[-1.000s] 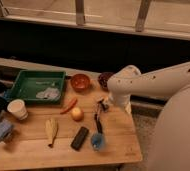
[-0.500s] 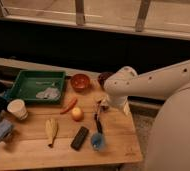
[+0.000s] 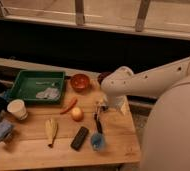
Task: Place sponge in red bowl
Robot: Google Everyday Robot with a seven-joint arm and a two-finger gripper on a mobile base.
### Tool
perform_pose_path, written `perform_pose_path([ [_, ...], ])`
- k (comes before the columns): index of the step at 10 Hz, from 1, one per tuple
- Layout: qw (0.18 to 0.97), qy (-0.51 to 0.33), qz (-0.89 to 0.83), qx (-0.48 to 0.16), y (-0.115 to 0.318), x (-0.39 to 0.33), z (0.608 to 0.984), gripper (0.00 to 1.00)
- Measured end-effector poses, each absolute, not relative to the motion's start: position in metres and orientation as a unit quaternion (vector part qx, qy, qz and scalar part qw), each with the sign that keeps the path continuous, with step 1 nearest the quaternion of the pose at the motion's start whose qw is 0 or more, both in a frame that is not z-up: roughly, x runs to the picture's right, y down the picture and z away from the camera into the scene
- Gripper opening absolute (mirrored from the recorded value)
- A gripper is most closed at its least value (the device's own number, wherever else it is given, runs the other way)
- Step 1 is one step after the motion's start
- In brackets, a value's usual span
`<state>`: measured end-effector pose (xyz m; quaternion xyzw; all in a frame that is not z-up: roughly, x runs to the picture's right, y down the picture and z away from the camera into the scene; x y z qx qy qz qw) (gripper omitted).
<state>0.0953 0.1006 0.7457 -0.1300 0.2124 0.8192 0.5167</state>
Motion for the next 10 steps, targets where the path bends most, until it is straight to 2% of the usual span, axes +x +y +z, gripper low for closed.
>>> perform_pose_path([
  [10,0.6,0.192,0.757,-0.174,0.111,-0.02,0.745,0.8],
])
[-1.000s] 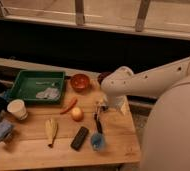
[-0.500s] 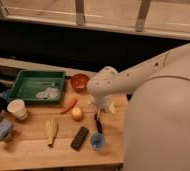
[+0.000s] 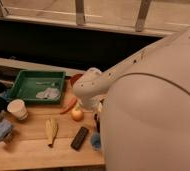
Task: Place sponge in red bowl
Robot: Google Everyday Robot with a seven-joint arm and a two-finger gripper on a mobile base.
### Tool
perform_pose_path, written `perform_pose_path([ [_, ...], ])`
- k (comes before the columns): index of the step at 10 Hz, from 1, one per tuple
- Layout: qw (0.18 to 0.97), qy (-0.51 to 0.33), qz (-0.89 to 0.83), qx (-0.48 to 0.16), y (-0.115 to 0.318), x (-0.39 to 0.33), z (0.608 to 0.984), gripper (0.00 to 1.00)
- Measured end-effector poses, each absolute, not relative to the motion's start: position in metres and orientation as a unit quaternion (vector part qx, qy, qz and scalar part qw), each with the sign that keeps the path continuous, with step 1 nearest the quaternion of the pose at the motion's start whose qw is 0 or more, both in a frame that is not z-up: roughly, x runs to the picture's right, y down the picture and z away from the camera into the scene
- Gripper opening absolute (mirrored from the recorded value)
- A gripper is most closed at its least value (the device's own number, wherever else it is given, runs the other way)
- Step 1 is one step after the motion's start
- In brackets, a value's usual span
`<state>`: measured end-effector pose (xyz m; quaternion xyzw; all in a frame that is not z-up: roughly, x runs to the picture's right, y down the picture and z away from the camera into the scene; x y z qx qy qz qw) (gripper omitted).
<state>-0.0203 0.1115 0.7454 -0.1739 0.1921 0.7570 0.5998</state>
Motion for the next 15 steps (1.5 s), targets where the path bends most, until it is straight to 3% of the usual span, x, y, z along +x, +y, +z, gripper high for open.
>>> perform_pose_path([
  [4,0.636,0.178,0.725,-0.197,0.123,-0.07,0.734,0.8],
  [11,0.647,0.174,0.716,-0.197,0.121,-0.073,0.734,0.8],
  [15,0.694,0.16,0.67,-0.212,0.11,-0.139,0.745,0.8],
])
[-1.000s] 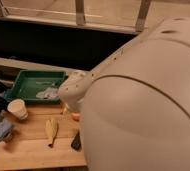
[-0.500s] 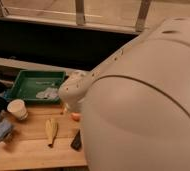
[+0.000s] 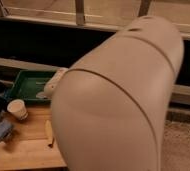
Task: Place sponge in red bowl
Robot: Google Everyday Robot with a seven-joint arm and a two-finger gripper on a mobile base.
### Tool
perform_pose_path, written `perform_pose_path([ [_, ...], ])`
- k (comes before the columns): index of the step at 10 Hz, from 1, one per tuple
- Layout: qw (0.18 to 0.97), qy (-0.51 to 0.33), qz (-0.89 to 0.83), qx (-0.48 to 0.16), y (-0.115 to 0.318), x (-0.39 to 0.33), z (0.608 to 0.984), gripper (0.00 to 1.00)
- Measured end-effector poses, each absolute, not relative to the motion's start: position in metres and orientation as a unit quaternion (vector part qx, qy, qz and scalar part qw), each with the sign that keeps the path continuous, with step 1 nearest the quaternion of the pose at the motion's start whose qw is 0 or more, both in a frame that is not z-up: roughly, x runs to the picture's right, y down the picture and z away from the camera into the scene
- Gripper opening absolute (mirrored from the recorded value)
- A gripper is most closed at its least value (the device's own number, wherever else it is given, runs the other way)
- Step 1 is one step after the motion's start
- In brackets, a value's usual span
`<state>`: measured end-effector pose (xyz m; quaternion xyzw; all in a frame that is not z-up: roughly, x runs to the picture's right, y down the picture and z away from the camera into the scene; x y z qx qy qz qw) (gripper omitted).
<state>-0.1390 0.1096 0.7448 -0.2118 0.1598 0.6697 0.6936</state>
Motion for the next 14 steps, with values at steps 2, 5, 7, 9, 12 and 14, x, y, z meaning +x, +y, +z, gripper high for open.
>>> perform_pose_path([
  [2,0.714,0.146,0.645,-0.23,0.105,-0.187,0.747,0.8],
  [5,0.747,0.096,0.591,-0.289,0.107,-0.25,0.724,0.8],
  [7,0.768,0.059,0.543,-0.336,0.113,-0.286,0.701,0.8],
  [9,0.785,0.029,0.496,-0.37,0.122,-0.326,0.679,0.8],
  [12,0.792,0.019,0.485,-0.37,0.123,-0.336,0.672,0.8],
  [14,0.792,0.017,0.484,-0.373,0.125,-0.338,0.671,0.8],
])
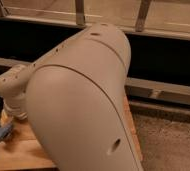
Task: Place sponge in red bowl
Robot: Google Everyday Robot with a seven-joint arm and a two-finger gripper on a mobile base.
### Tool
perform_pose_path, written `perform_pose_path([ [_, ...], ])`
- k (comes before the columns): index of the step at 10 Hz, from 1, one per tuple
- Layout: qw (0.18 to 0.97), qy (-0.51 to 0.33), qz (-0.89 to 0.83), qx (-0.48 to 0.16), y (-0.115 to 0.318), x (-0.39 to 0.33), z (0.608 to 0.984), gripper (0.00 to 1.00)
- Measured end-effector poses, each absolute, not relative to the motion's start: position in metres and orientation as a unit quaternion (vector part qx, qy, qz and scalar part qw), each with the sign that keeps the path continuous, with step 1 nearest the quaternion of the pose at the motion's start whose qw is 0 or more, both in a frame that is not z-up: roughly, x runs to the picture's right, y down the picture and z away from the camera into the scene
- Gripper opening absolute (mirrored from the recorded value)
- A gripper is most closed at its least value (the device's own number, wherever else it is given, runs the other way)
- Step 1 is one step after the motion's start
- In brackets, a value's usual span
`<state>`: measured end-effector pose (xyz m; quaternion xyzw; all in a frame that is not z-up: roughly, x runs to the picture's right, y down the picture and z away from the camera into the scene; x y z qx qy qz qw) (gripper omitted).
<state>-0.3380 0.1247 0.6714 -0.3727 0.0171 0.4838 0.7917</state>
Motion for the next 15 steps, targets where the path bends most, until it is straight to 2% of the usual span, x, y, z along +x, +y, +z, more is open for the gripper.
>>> perform_pose_path([
  [6,0.773,-0.041,0.464,-0.431,0.134,-0.389,0.702,0.8],
  [15,0.736,-0.107,0.457,-0.488,0.153,-0.398,0.741,0.8],
])
